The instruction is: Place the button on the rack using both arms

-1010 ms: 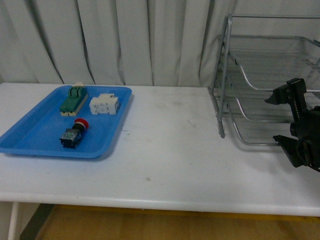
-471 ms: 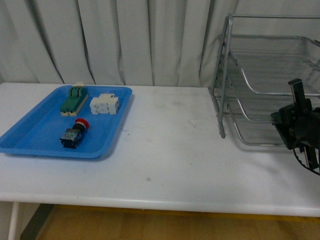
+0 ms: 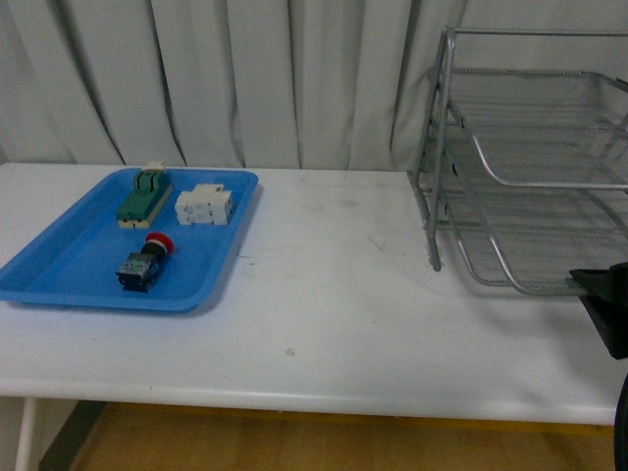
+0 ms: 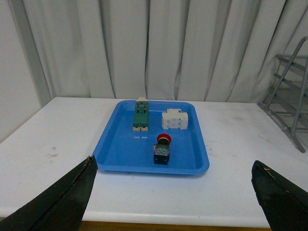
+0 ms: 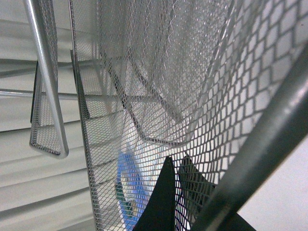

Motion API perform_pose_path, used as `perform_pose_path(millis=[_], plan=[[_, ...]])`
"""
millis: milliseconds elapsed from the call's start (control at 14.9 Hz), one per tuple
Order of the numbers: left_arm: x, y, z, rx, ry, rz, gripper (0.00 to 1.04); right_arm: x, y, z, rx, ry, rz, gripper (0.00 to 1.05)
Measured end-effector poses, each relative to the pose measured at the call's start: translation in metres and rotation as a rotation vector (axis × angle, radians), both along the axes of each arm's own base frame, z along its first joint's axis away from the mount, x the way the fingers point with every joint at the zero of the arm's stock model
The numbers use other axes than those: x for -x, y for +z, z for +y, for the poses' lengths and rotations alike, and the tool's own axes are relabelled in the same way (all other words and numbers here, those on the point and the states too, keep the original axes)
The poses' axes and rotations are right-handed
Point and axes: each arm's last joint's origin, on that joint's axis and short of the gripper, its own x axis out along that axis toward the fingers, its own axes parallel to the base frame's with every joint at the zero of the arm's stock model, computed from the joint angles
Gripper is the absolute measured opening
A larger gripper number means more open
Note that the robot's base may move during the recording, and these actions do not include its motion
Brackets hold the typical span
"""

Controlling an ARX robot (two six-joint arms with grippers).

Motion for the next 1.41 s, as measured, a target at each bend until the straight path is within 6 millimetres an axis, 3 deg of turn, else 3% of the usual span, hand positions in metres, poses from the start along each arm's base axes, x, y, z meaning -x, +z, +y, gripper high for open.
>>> perform_pose_path(millis=[135,202,471,673,875,1077,1144,1212,1279,1413], plan=[[0.000,0.000,0.000,0.000,0.000,0.000,0.98,0.009,0.000,0.000,0.003,-0.003,0.001,0.04],[0.000,0.000,0.000,0.000,0.000,0.000,0.98,0.010,0.000,0.001,0.039,0.009,-0.004,0.12],[0.000,0.000,0.000,0.000,0.000,0.000,0.98,0.030,0.009,0.006,0.181,0.081,-0.030,0.61],[0.000,0.000,0.000,0.000,0.000,0.000,0.98,0.058,0.020,0.004,0.257,0.096,0.001,0.97],[0.000,0.000,0.000,0.000,0.000,0.000,0.98,0.092,0.039,0.008,0.421,0.109,0.036,0.98],[0.000,0.000,0.000,0.000,0.000,0.000,0.98,0.120,0.067,0.040,0.794,0.132,-0.190,0.98],[0.000,0.000,0.000,0.000,0.000,0.000,0.98,0.124,0.064,0.039,0.957,0.137,-0.310,0.86],[0.000,0.000,0.000,0.000,0.000,-0.001,0.98,0.136,0.054,0.027,1.120,0.155,-0.303,0.74],[0.000,0.000,0.000,0.000,0.002,0.002,0.98,0.142,0.063,0.020,1.245,0.143,-0.358,0.61],[0.000,0.000,0.000,0.000,0.000,-0.001,0.98,0.148,0.078,0.013,1.332,0.130,-0.414,0.37]])
